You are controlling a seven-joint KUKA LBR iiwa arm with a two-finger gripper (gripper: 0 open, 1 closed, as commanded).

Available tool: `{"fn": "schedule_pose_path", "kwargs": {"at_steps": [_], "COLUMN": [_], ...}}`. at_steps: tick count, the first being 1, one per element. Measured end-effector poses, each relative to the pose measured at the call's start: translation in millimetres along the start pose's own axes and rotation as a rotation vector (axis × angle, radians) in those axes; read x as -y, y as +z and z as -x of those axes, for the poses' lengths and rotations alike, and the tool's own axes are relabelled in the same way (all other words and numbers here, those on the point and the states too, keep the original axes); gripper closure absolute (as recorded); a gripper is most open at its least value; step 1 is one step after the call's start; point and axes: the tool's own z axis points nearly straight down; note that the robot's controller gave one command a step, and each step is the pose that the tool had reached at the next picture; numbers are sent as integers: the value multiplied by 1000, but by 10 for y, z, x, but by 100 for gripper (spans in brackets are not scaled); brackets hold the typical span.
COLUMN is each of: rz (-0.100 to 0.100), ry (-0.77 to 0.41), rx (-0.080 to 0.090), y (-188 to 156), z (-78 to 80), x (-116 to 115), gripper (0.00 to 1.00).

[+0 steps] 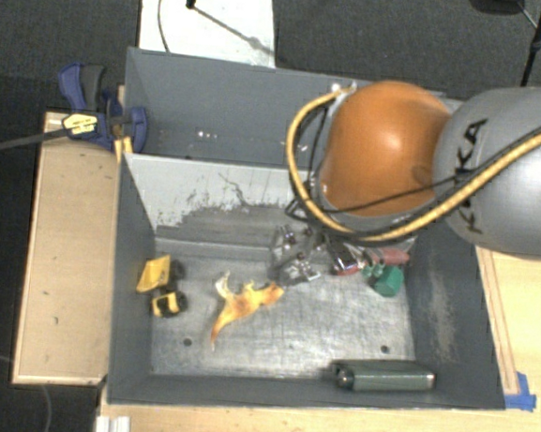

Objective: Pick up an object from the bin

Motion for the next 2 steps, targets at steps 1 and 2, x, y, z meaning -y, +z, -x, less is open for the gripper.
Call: {"fn": "schedule_pose_path", "kwargs": {"at_steps": [1,2], "rz": [0,4], "ry": [42,-50], "rx": [-2,-1], "y": [334,739], "z": [-255,570], "x": [326,-113], "gripper": [100,0]}}
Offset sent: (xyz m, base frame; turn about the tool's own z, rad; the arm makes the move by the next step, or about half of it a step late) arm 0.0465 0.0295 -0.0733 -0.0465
